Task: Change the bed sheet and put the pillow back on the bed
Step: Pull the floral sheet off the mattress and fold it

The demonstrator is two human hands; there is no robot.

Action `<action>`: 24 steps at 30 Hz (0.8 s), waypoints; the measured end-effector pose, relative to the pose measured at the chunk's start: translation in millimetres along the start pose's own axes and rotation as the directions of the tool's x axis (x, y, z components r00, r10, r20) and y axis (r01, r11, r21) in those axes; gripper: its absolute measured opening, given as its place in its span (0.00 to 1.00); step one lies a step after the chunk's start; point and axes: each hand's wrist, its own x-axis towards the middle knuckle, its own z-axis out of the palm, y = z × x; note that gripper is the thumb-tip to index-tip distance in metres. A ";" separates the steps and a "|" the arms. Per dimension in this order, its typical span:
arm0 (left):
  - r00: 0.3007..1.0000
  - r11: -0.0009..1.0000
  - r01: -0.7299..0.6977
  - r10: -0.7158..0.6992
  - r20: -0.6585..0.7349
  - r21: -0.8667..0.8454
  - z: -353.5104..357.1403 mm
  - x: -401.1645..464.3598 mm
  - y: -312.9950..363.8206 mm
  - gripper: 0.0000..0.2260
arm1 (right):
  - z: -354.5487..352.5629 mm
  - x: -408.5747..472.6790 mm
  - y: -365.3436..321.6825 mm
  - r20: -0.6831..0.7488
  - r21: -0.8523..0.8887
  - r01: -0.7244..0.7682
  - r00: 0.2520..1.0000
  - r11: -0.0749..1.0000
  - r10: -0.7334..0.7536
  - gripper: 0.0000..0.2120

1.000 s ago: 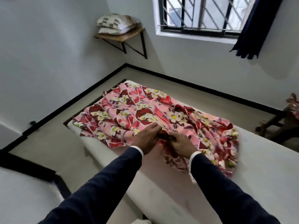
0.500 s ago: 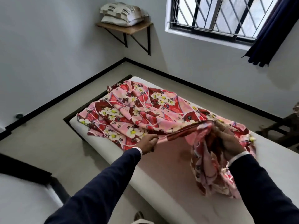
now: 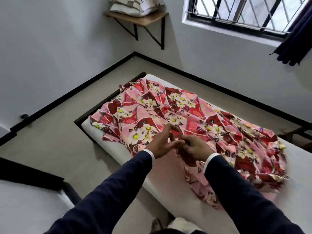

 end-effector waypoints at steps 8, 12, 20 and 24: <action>0.998 0.934 -0.028 0.044 -0.037 0.357 -58.0 15.1 -51.7 0.17 | -25.6 62.1 -15.2 -0.006 0.493 0.187 0.977 0.850 -0.212 0.06; 0.966 0.941 0.133 -0.054 -0.251 0.311 -90.3 32.2 -88.1 0.13 | -62.1 78.4 -9.3 -0.023 0.788 0.138 0.981 0.600 -0.195 0.17; 0.866 0.878 0.288 -0.068 -0.495 0.382 -135.5 91.6 -119.4 0.03 | -91.2 116.7 -7.7 -0.161 0.892 0.159 0.986 0.424 -0.032 0.03; 0.819 0.928 0.347 -0.228 -0.526 0.137 -161.8 106.1 -136.5 0.07 | -81.6 161.4 11.0 -0.456 0.389 -0.082 0.848 0.918 0.269 0.19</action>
